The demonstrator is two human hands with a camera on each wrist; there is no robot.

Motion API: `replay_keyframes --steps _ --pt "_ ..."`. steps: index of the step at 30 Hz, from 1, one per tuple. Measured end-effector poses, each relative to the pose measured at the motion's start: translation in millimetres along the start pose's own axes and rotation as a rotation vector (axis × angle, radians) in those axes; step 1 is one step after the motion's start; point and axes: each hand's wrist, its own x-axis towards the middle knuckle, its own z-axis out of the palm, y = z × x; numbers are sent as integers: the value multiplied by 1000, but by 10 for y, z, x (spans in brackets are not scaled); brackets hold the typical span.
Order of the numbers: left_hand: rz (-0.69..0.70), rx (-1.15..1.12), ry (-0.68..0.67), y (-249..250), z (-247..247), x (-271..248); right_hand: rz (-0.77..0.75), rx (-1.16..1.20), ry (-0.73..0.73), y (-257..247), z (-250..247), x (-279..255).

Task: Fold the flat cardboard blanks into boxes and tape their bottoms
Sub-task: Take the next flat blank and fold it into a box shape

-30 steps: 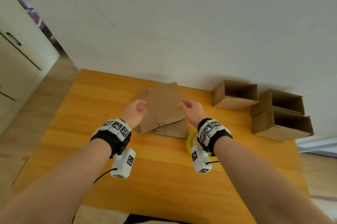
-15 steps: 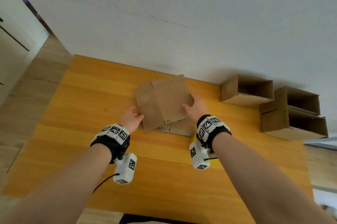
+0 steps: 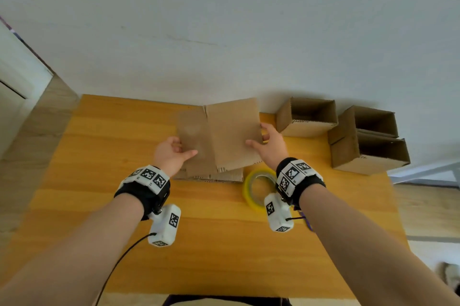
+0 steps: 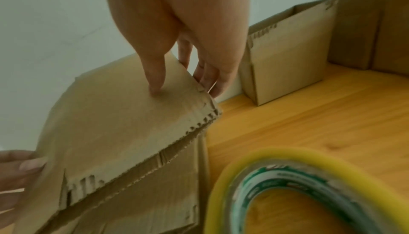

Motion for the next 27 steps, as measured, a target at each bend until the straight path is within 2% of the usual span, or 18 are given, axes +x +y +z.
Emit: replay_keyframes --steps 5,12,19,27 --pt "193 78 -92 444 380 -225 -30 38 148 319 -596 -205" --pt "343 76 -168 979 1100 -534 -9 98 257 931 -1243 -432" --pt "292 94 -150 1031 1628 -513 39 105 281 1410 -1399 -465" --pt "245 174 -131 837 1790 -395 79 79 199 1620 -1278 -293"
